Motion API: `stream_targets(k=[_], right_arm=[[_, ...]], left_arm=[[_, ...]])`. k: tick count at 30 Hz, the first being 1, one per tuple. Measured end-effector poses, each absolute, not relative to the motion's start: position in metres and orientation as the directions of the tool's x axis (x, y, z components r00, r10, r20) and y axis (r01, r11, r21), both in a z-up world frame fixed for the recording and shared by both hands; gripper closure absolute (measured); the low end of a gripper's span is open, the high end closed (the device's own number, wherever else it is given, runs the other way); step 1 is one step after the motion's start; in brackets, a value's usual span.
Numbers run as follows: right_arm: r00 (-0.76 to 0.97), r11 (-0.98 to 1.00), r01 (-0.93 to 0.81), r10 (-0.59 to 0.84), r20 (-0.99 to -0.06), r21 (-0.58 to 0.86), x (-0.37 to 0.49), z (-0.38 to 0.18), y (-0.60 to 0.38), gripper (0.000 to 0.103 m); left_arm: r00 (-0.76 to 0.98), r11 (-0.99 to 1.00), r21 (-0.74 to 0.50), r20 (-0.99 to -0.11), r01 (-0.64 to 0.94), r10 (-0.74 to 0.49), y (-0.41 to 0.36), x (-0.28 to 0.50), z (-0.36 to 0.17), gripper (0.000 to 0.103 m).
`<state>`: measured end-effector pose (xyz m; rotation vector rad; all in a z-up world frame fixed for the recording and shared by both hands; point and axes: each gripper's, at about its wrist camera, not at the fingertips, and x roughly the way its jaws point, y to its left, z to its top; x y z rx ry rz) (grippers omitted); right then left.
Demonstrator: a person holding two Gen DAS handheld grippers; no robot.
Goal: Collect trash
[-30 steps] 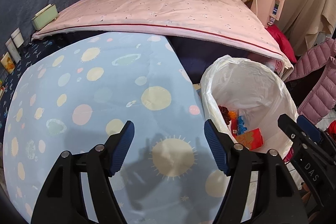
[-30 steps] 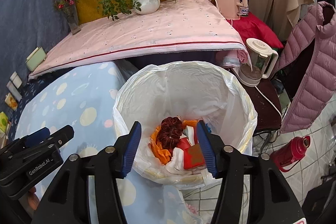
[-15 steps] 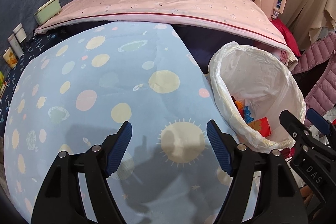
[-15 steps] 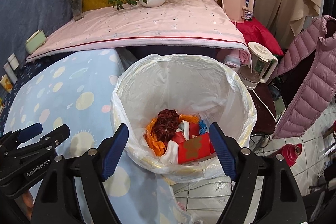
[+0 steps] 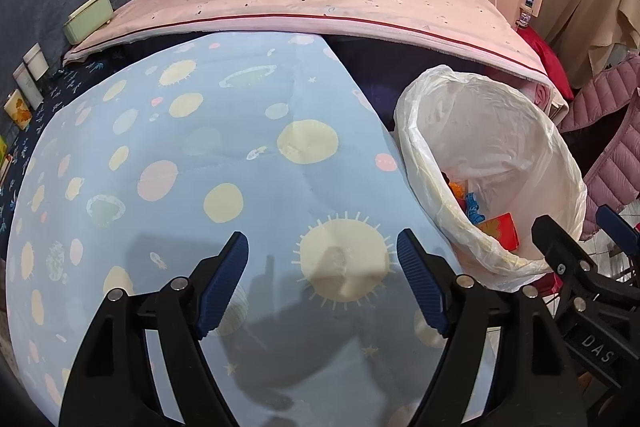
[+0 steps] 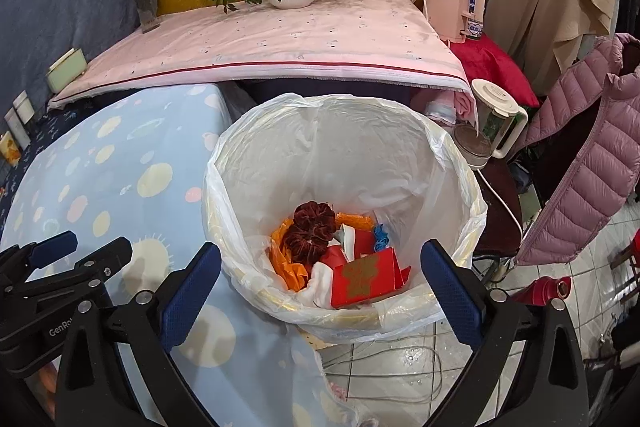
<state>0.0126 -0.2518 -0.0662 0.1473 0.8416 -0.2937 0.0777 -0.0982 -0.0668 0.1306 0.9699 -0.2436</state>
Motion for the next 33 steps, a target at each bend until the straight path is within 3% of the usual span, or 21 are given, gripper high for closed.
stream_targets(k=[3, 33], right_arm=[[0.625, 0.948, 0.318, -0.206, -0.753, 0.006, 0.01, -0.067, -0.252, 0.007], [0.594, 0.934, 0.357, -0.247, -0.766, -0.024, -0.005, -0.077, -0.263, 0.007]], left_arm=[[0.547, 0.966, 0.008, -0.826, 0.257, -0.139, -0.099, 0.077, -0.068, 0.023], [0.562, 0.958, 0.047, -0.817, 0.284, -0.127, -0.115, 0.07, -0.074, 0.013]])
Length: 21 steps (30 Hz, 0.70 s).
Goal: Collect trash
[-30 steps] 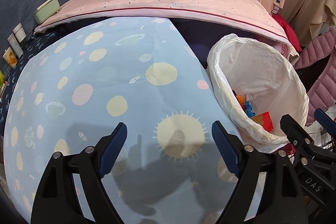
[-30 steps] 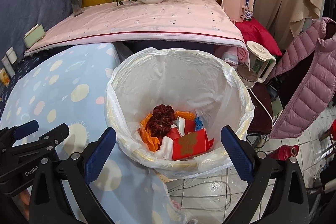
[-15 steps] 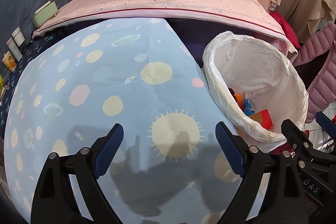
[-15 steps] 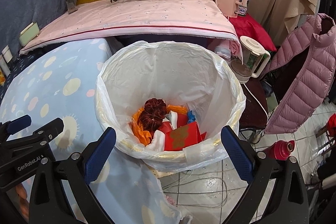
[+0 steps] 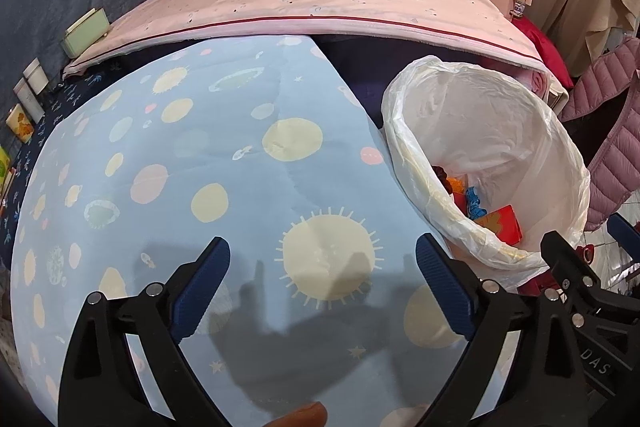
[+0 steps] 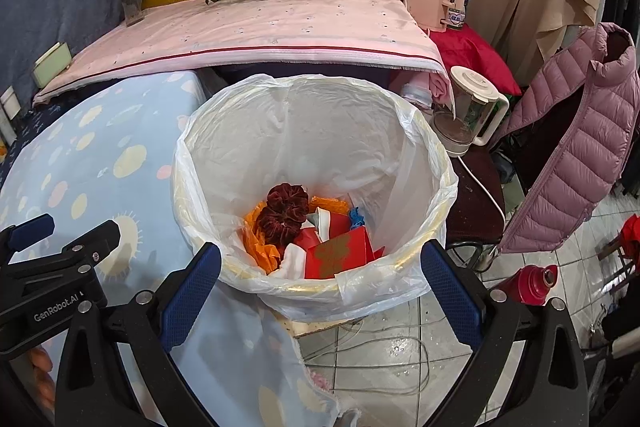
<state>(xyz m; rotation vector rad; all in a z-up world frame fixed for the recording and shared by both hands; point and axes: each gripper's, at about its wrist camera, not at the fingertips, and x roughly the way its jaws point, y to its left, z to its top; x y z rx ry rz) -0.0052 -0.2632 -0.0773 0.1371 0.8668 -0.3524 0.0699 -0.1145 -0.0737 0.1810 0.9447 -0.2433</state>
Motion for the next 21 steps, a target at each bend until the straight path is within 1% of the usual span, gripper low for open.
stream_targets(k=[21], right_arm=[[0.587, 0.935, 0.352, -0.252, -0.769, -0.038, -0.0079, -0.0816, -0.2622, 0.007]], left_arm=[[0.563, 0.955, 0.053, -0.816, 0.293, -0.128, -0.1202, 0.066, -0.0755, 0.013]])
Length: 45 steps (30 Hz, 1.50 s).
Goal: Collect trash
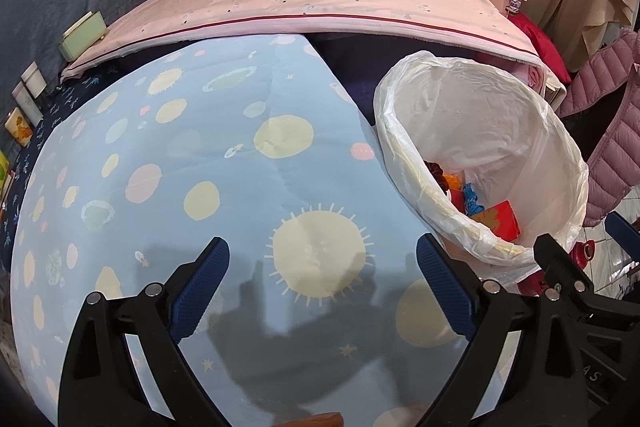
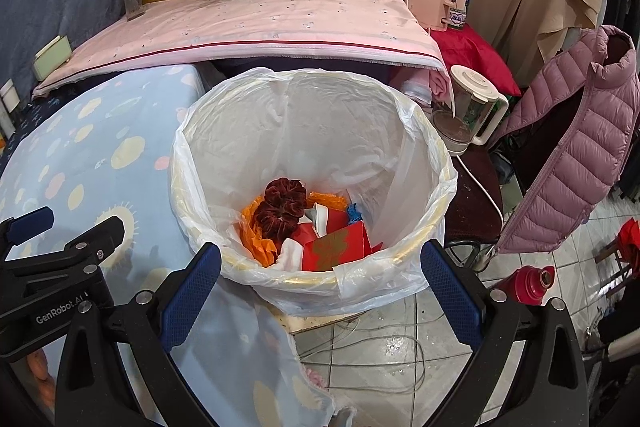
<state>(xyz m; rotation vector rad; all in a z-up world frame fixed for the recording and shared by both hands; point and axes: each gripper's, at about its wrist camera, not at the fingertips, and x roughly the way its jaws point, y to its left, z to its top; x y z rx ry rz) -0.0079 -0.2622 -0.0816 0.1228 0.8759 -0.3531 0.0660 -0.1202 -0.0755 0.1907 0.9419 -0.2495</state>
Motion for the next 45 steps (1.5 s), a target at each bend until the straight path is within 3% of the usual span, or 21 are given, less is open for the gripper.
stream_targets(k=[45], right_arm=[[0.568, 0.927, 0.373, -0.264, -0.779, -0.042, -0.016, -0.093, -0.272, 0.007]], left_arm=[[0.565, 0.955, 0.053, -0.815, 0.29, -0.126, -0.122, 0.061, -0.078, 0.013]])
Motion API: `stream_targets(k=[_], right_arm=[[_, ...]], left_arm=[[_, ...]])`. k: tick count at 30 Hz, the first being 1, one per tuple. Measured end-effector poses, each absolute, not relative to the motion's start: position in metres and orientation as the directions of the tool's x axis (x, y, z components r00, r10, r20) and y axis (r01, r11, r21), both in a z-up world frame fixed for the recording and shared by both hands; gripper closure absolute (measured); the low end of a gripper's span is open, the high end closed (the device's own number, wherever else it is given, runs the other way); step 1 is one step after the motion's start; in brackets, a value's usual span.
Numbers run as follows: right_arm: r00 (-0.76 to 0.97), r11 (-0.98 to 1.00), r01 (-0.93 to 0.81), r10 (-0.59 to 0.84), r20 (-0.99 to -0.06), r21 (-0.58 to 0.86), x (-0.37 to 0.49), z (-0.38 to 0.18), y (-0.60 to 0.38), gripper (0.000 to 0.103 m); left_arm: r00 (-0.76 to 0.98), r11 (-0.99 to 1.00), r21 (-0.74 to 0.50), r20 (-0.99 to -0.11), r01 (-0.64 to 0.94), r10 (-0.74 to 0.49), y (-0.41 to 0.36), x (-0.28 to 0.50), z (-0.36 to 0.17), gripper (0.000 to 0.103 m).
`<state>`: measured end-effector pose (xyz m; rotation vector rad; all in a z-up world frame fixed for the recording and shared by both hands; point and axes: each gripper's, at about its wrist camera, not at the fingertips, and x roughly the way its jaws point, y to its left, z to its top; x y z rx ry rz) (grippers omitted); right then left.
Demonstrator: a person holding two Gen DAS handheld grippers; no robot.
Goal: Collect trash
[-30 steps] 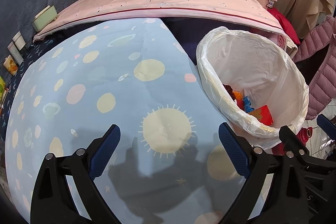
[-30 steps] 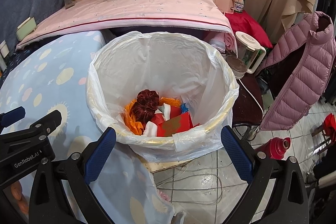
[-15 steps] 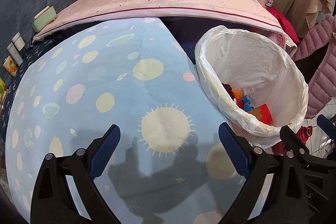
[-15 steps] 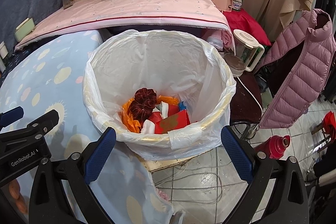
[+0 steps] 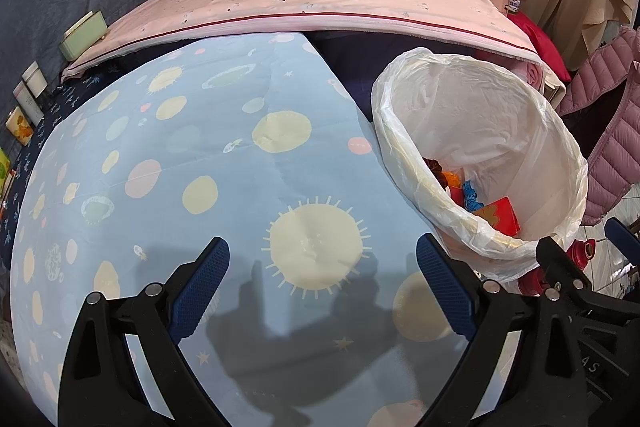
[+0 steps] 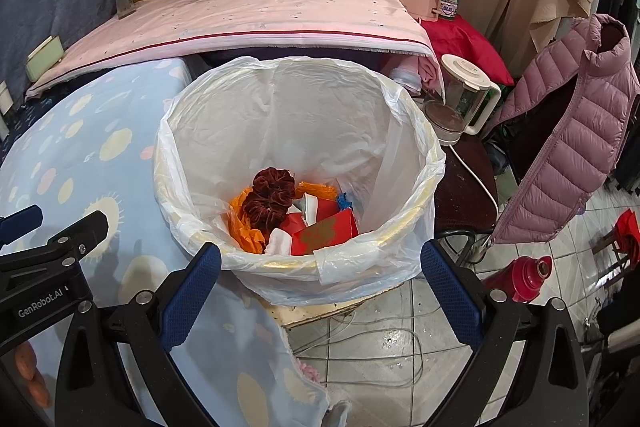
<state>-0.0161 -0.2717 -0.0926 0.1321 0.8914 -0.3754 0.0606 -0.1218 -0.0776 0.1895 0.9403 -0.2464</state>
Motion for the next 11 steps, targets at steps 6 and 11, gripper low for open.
stream_targets(k=[6, 11], right_arm=[[0.567, 0.925, 0.378, -0.268, -0.779, -0.042, -0.016, -0.0921, -0.2716, 0.007], [0.566, 0.924, 0.379, -0.268, -0.78, -0.043, -0.0152, -0.0915, -0.2717, 0.007]], left_arm=[[0.568, 0.958, 0.054, -0.814, 0.281, -0.121, -0.1201, 0.0608, -0.0789, 0.013], [0.569, 0.954, 0.055, -0.813, 0.294, -0.129, -0.1203, 0.0607, -0.0798, 0.013]])
